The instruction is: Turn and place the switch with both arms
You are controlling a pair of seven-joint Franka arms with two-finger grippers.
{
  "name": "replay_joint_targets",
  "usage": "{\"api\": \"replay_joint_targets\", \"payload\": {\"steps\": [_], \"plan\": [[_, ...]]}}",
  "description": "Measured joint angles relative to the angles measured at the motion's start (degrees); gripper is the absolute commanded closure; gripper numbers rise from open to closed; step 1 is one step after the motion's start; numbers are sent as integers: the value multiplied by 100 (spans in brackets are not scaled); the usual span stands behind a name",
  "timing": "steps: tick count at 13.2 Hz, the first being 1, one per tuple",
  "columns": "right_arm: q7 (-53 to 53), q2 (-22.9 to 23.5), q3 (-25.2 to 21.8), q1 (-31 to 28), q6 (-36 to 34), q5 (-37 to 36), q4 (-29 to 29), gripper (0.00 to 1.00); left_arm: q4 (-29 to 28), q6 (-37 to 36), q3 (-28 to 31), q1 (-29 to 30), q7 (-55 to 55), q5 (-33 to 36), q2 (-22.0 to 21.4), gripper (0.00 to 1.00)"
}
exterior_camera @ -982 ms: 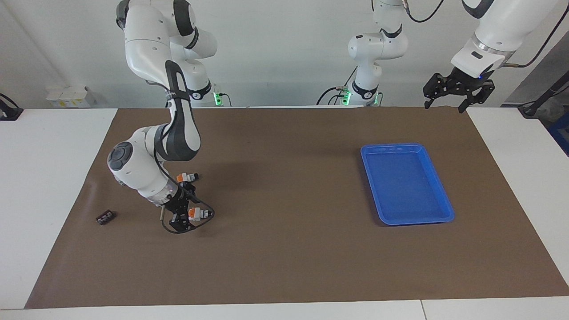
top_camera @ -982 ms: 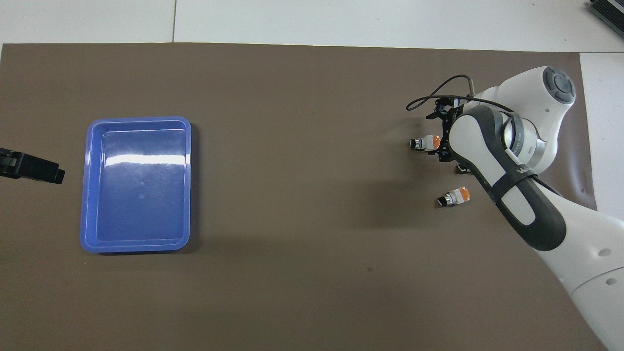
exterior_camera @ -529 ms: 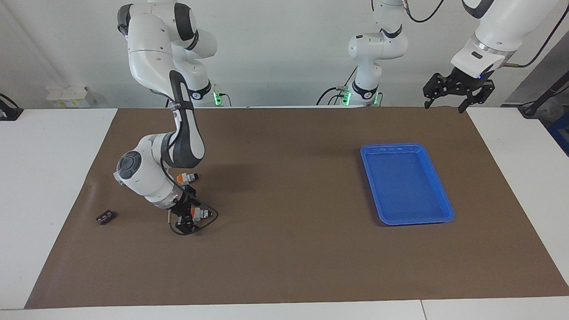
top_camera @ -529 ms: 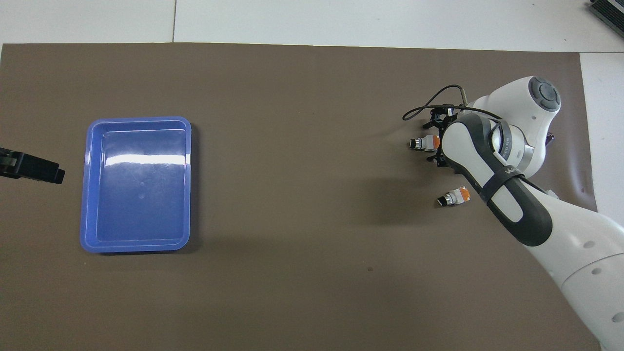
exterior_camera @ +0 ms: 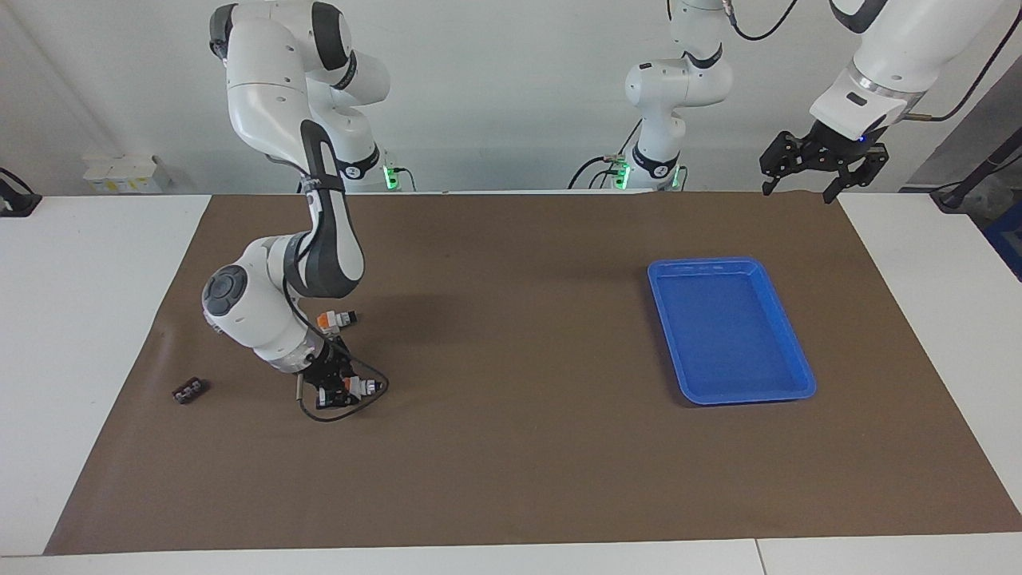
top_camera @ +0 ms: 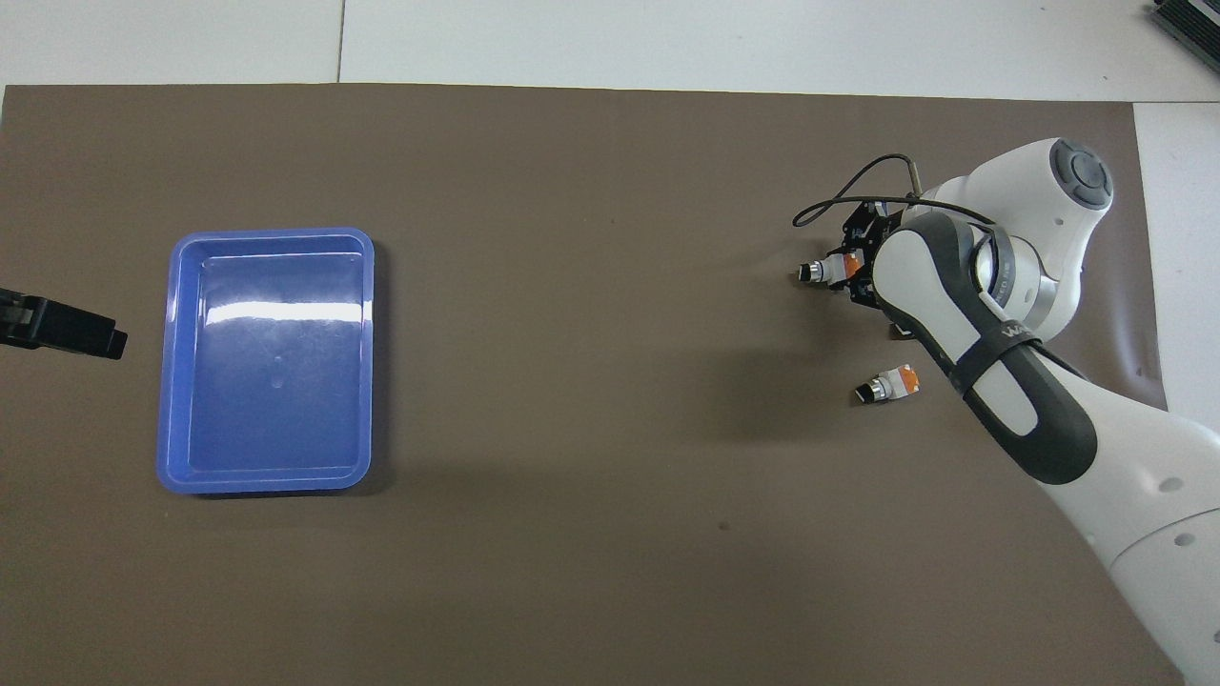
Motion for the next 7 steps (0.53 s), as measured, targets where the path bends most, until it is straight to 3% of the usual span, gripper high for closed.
{"api": "replay_joint_targets", "payload": {"steps": [3, 7], "plan": [[0, -181, 98, 66, -148, 517, 260, 100, 0, 0, 0, 0, 0, 0, 0, 0], [0, -808, 549, 157, -391, 1522, 327, 100, -53, 47, -75, -14, 11, 0, -9, 2]]}}
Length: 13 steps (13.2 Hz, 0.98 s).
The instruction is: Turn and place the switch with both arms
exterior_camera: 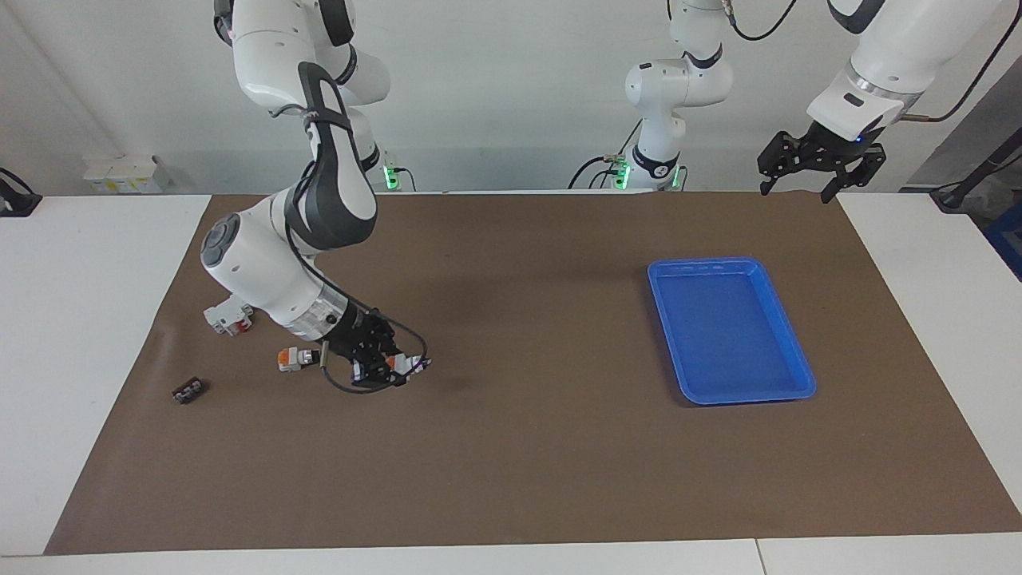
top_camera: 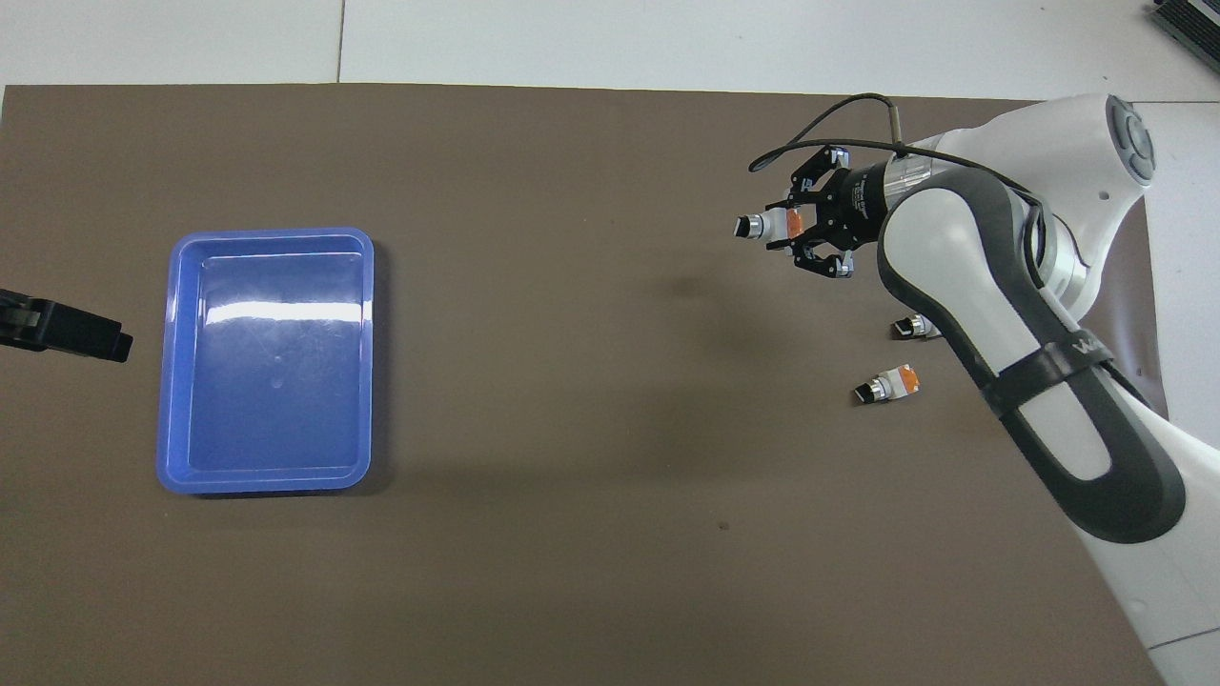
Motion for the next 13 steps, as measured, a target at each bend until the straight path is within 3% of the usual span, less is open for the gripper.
{"api": "replay_joint_targets", "payload": {"steps": [2, 3, 4, 11, 13], "plan": [[0, -242, 235, 5, -90, 506, -4, 100, -88, 521, -68, -217, 5, -1, -5, 11], [0, -298, 357, 5, -99, 743, -4, 100, -168, 746, -88, -411, -3, -3, -8, 21], [0, -322, 499, 5, -91, 957, -2, 100, -238, 891, -115, -557, -20, -65, -10, 23], [11, -408, 1252, 350, 38, 1581, 112, 100, -1005, 2604, -144, -794, 310, -2290, -100, 28], [15, -430, 1272, 646, 508, 1838, 105, 100, -1153, 2759, -140, -842, 887, -2945, -90, 37]]}}
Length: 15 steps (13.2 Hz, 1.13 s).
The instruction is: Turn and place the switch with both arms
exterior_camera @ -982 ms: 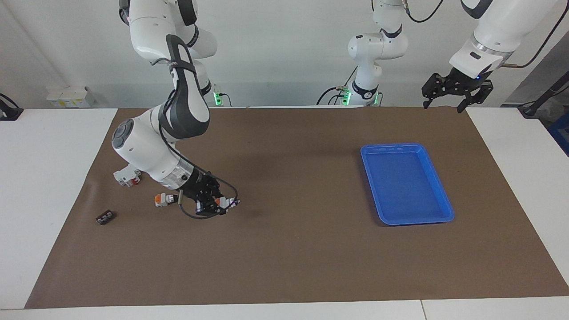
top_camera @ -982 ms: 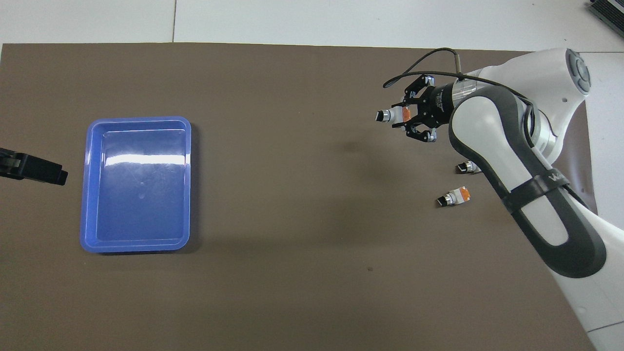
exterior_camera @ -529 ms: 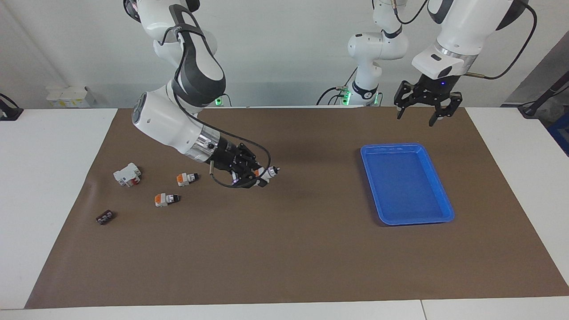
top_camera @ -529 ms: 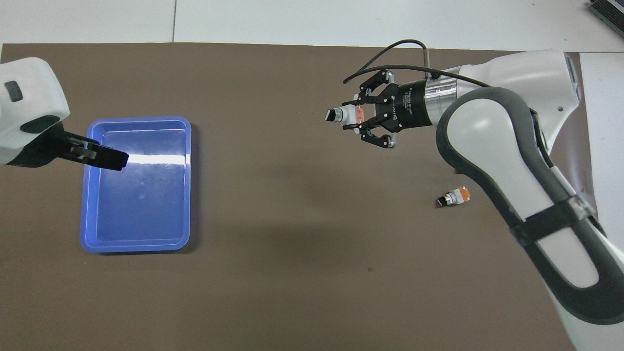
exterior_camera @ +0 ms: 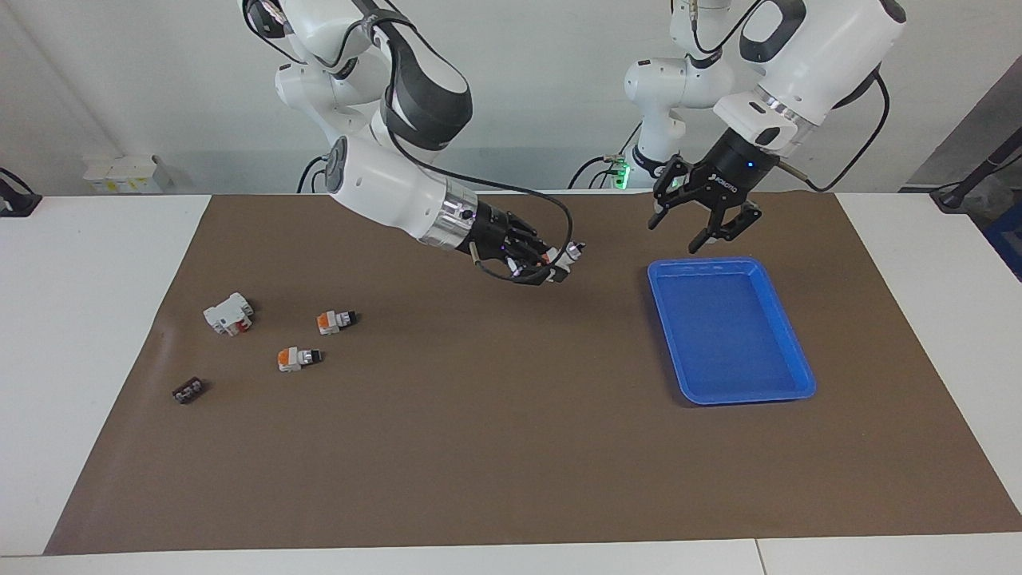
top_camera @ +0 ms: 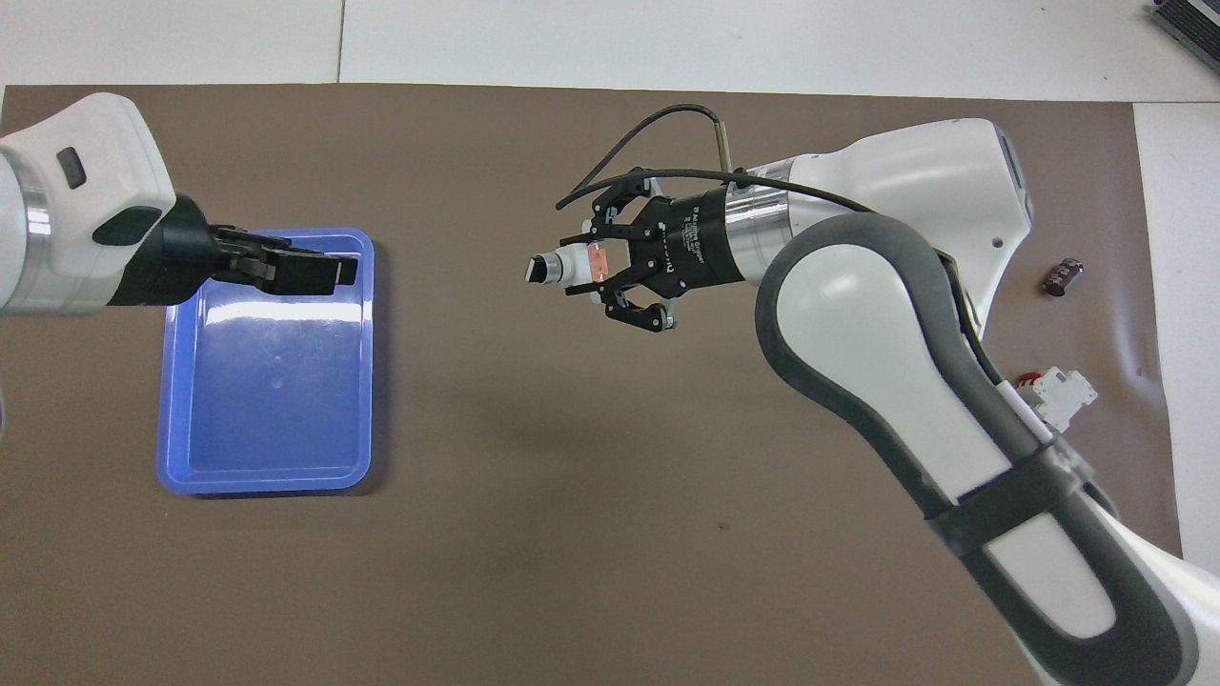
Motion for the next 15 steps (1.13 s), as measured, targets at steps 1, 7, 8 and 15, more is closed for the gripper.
{"api": "replay_joint_targets", "payload": {"steps": [1, 7, 8, 15], "plan": [[10, 1, 3, 178, 306, 78, -24, 100, -56, 29, 7, 0, 326, -368, 10, 44], [68, 1, -20, 417, 640, 91, -86, 100, -292, 97, -5, -19, 1398, -1472, 80, 50], [68, 1, -20, 407, 640, 91, -88, 100, -314, 97, -5, -19, 1513, -1500, 79, 50], [68, 1, -20, 403, 640, 91, -92, 100, -441, 99, -8, -101, 1932, -1663, 66, 85]]}}
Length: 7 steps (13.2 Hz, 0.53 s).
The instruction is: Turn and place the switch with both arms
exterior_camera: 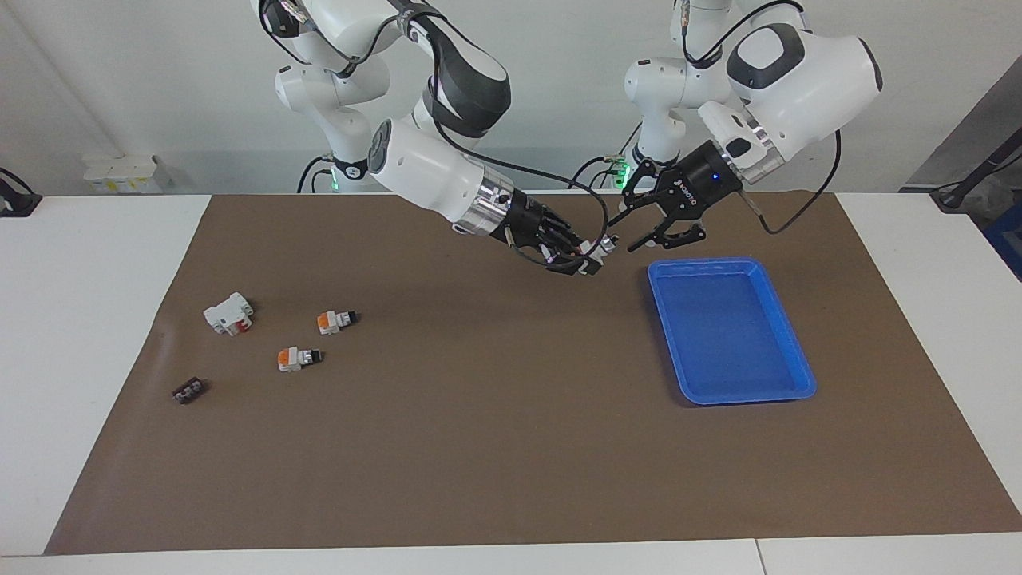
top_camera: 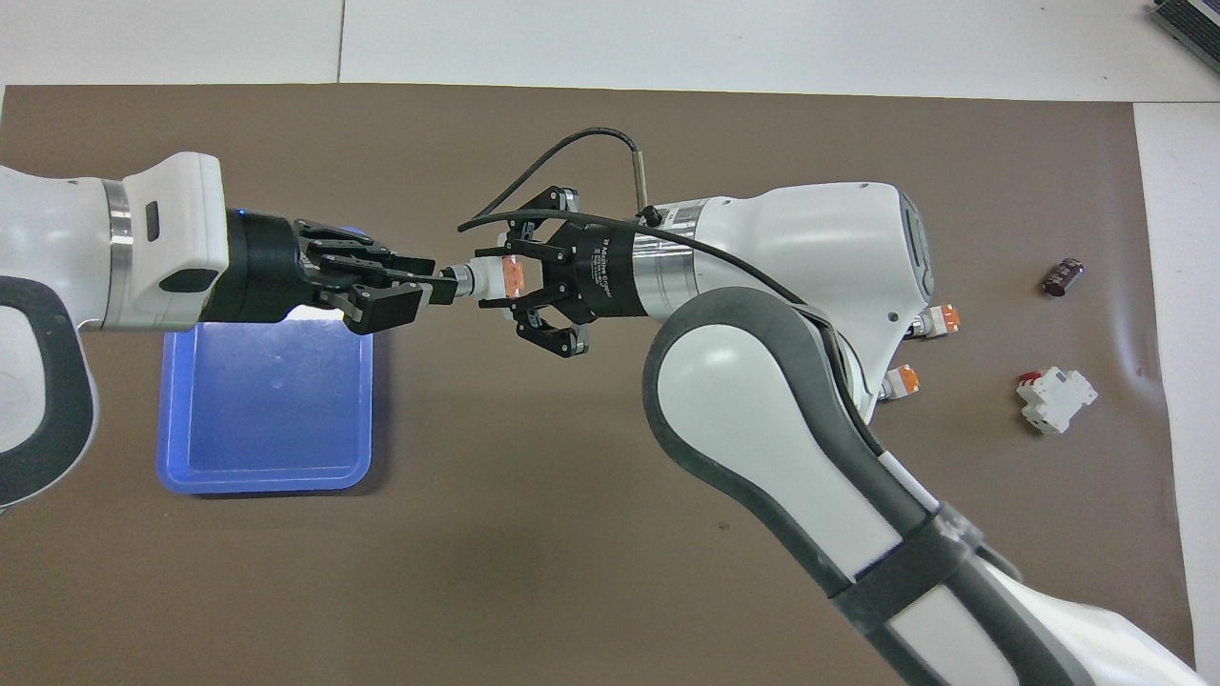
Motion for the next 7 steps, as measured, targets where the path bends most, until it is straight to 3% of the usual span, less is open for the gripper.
{"api": "replay_joint_targets", "payload": {"steps": [1, 2, 7], "plan": [[0, 0, 0, 0, 0, 0, -1, 100, -17, 0, 1, 0, 10, 0, -2, 96], [0, 0, 0, -1, 0, 0, -3, 100, -43, 1, 2, -1, 31, -1, -11, 100], [0, -2, 6, 1, -3, 0, -14, 100, -85, -4, 12, 0, -238, -19, -37, 100]]}}
